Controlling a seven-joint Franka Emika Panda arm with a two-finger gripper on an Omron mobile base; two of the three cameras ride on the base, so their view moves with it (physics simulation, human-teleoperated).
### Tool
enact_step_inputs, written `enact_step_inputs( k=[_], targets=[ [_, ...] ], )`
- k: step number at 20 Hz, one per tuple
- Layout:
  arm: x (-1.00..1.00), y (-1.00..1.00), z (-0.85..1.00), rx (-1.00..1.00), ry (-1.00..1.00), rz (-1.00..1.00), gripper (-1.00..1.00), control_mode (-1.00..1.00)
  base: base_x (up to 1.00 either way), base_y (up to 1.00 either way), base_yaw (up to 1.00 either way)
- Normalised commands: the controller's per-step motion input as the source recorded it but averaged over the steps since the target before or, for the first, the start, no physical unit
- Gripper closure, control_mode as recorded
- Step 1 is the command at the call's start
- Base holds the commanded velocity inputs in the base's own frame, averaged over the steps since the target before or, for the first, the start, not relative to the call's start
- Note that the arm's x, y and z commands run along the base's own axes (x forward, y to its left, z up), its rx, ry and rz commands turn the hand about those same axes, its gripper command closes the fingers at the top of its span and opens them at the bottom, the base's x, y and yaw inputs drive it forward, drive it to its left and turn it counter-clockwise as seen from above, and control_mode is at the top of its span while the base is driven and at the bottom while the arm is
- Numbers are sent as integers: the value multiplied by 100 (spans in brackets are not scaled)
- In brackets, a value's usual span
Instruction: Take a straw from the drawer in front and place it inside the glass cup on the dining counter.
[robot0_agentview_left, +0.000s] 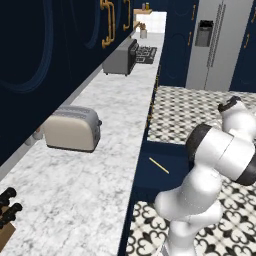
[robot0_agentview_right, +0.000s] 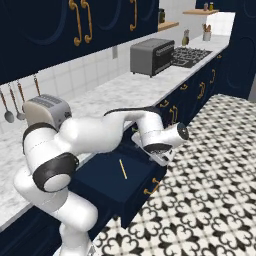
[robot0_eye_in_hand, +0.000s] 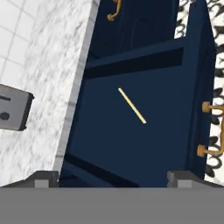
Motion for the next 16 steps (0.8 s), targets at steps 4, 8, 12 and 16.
enact_step_inputs(
  k=[4,8,12,16],
  targets=[
    [52,23,7,0,33,0,-100,-100,0,0,0],
    [40,19,-15,0,23,0,-100,-100,0,0,0],
    [36,10,-37,-3,22,0,-100,-100,0,0,0],
    [23,24,-57,-9,15,0,-100,-100,0,0,0]
  ],
)
